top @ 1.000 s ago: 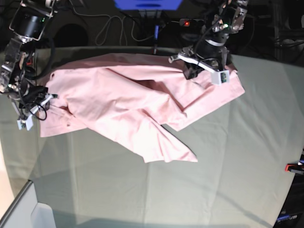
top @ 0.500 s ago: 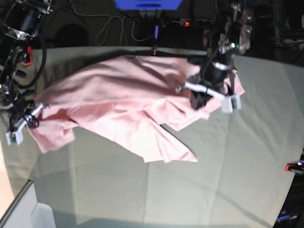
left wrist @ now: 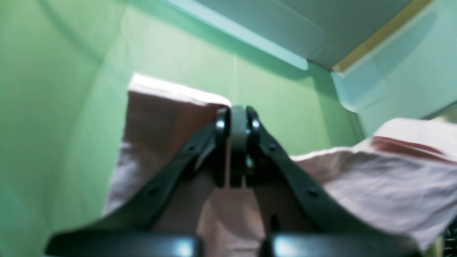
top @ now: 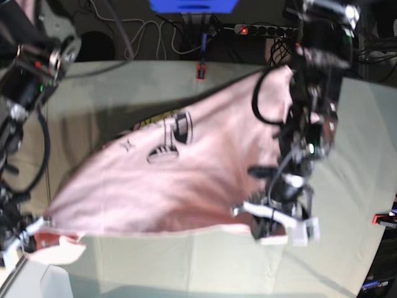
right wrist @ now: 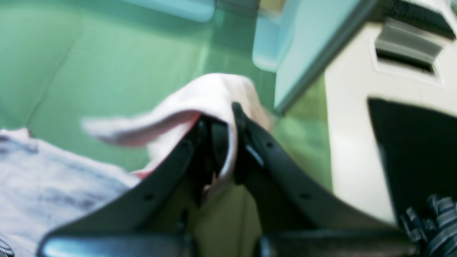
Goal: Layout the t-shirt on the table in an organized manner, then fold the t-shirt properly
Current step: 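Lift the shirt high with both grippers and shake it out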
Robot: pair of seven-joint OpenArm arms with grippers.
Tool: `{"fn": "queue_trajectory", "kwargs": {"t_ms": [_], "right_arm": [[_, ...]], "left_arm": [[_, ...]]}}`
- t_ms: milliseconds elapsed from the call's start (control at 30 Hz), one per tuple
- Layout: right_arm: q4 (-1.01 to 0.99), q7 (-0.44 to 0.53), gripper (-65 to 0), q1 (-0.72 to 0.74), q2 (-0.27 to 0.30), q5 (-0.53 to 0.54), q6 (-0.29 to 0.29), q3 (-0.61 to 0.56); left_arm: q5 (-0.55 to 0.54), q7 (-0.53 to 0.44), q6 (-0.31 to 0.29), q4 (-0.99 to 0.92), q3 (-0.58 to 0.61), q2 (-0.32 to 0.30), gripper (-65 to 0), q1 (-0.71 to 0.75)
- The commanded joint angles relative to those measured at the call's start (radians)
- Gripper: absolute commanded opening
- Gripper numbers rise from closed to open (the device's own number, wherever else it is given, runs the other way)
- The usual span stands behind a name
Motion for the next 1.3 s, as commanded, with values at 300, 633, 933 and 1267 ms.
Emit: {"fn": "queue_trajectory", "kwargs": {"t_ms": [300, 633, 933, 1267], "right_arm": [[-0.158, 0.036, -65.0, 0.368, 0.042, -0.028, 0.000, -0.079], [-0.209, 0.033, -65.0, 0.675, 0.026, -0.174, -0.002, -0.076], [-0.055, -0.022, -65.0, 0.565, -0.009, -0.209, -0.003, 0.023], [0.230, -0.018, -65.0, 0.024, -0.165, -0.185, -0.002, 0.112]], "left_arm": [[-0.212, -0.042, -0.012, -0.313, 0.060, -0.091, -64.9, -0.532], [-0.284, -0.042, -0.012, -0.466, 0.063, -0.107, -64.9, -0.912], [-0.285, -0.036, -0.012, -0.405, 0.050, -0.191, -64.9, -0.851], [-0.285, -0.033, -0.012, -0.183, -0.129, -0.233, -64.9, -0.311]]}}
